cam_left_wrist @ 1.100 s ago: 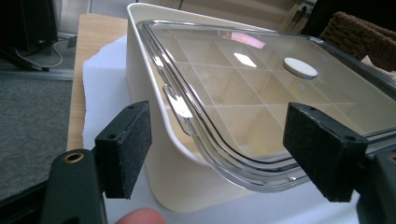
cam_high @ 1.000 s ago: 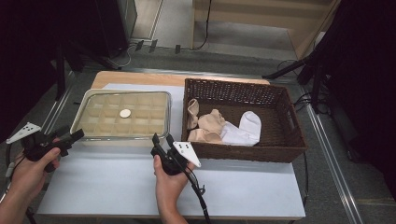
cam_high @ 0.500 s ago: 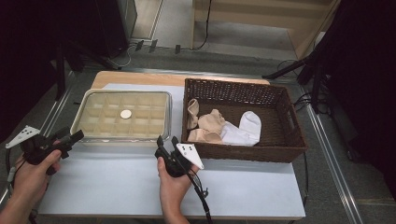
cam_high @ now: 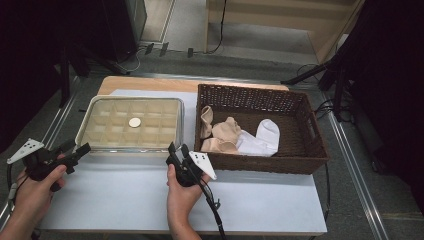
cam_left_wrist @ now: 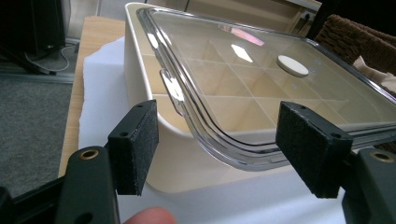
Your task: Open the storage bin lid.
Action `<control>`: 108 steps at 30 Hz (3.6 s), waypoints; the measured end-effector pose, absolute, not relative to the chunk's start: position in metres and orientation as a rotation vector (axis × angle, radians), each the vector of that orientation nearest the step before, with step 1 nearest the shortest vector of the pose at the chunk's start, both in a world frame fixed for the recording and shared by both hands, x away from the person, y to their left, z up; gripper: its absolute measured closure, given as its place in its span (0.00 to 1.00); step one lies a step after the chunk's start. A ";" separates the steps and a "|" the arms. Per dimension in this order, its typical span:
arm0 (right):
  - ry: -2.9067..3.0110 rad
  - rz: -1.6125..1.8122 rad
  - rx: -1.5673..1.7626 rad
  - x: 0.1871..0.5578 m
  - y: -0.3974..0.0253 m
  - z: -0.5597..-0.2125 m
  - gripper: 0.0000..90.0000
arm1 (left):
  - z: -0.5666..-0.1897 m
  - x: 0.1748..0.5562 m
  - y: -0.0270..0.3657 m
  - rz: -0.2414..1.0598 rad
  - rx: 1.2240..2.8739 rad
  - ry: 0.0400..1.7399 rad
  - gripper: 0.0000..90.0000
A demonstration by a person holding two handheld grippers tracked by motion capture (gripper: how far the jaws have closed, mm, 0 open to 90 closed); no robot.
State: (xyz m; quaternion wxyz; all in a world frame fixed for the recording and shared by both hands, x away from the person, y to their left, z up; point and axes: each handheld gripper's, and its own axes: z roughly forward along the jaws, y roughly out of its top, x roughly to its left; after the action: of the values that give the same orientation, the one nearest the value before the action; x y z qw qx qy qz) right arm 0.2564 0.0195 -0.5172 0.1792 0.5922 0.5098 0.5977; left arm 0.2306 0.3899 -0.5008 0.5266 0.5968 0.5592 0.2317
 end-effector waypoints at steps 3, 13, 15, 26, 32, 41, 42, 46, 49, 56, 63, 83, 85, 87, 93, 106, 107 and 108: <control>1.465 1.676 1.648 0.254 0.019 -0.515 0.68 | -0.500 0.230 0.390 0.552 1.433 1.325 0.35; 1.558 1.671 1.583 0.238 0.026 -0.514 0.71 | -0.498 0.230 0.399 0.545 1.435 1.296 0.35; 1.586 1.649 1.547 0.232 0.030 -0.517 0.61 | -0.498 0.231 0.403 0.547 1.418 1.309 0.33; 1.536 1.643 1.543 0.252 0.024 -0.509 0.54 | -0.497 0.257 0.408 0.486 1.430 1.325 0.20; 1.549 1.626 1.548 0.257 0.031 -0.513 0.53 | -0.499 0.270 0.402 0.430 1.448 1.337 0.16; 1.555 1.641 1.555 0.260 0.031 -0.513 0.59 | -0.493 0.268 0.403 0.479 1.453 1.332 0.28; 1.561 1.643 1.547 0.260 0.030 -0.512 0.59 | -0.492 0.268 0.403 0.483 1.454 1.329 0.29; 1.564 1.647 1.544 0.261 0.029 -0.512 0.59 | -0.492 0.267 0.403 0.490 1.483 1.322 0.29; 1.577 1.641 1.535 0.261 0.029 -0.513 0.59 | -0.493 0.269 0.404 0.460 1.476 1.331 0.28; 1.586 1.656 1.544 0.264 0.029 -0.516 0.56 | -0.499 0.276 0.401 0.394 1.468 1.365 0.24; 1.594 1.658 1.546 0.265 0.028 -0.515 0.57 | -0.496 0.275 0.401 0.446 1.489 1.357 0.31; 1.638 1.621 1.470 0.261 0.024 -0.510 0.62 | -0.492 0.267 0.404 0.485 1.476 1.324 0.37; 1.639 1.625 1.472 0.261 0.023 -0.509 0.62 | -0.492 0.266 0.404 0.480 1.471 1.326 0.37; 1.640 1.642 1.475 0.260 0.022 -0.508 0.64 | -0.491 0.264 0.405 0.468 1.444 1.325 0.36; 1.671 1.674 1.452 0.256 0.026 -0.508 0.64 | -0.487 0.254 0.402 0.381 1.418 1.270 0.35; 1.659 1.670 1.468 0.245 0.018 -0.509 0.61 | -0.501 0.230 0.399 0.454 1.495 1.315 0.27; 1.659 1.672 1.472 0.245 0.017 -0.510 0.61 | -0.502 0.228 0.399 0.447 1.490 1.311 0.28; 1.657 1.675 1.474 0.244 0.017 -0.511 0.61 | -0.502 0.227 0.399 0.451 1.494 1.302 0.28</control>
State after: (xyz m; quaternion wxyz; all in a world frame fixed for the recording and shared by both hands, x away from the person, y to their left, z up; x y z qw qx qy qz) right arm 0.2441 0.0165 -0.5113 0.1802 0.5215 0.5865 0.5930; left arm 0.2265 0.3989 -0.5022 0.5264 0.6250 0.5447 0.1886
